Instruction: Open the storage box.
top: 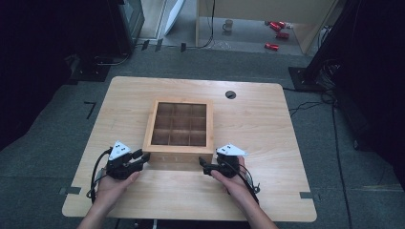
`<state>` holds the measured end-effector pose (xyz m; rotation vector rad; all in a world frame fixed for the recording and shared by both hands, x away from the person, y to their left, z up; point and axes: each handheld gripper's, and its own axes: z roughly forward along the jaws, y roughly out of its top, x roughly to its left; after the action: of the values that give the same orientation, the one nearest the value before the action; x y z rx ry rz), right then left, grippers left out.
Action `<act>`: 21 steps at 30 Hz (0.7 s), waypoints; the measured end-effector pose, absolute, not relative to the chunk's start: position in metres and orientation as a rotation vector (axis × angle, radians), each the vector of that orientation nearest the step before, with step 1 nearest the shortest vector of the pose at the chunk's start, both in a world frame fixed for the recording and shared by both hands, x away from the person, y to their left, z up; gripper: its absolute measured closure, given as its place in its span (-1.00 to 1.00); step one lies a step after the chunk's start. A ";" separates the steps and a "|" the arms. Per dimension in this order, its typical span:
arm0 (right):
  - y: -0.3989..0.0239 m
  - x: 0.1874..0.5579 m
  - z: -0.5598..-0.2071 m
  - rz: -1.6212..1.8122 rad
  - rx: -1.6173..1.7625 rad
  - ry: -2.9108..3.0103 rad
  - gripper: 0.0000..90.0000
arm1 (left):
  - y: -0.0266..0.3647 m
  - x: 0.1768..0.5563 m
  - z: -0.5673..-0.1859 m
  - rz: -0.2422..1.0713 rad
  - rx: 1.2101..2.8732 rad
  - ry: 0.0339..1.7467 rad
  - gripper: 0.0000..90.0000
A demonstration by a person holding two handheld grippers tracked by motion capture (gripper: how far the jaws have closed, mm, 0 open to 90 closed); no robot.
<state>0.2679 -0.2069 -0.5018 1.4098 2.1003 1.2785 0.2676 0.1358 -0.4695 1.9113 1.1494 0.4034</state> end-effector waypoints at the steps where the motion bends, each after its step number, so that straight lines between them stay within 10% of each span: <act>1: -0.207 0.268 -0.502 1.280 1.405 2.098 -0.53 | 0.136 0.267 -0.469 0.406 1.911 1.147 0.44; 21: -0.207 0.262 -0.486 1.353 1.252 2.042 -0.20 | 0.137 0.261 -0.476 0.402 1.899 1.121 0.32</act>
<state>0.2620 -0.2070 -0.4858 1.2516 2.0421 1.3529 0.2606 0.1371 -0.4762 1.8986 1.1207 0.4019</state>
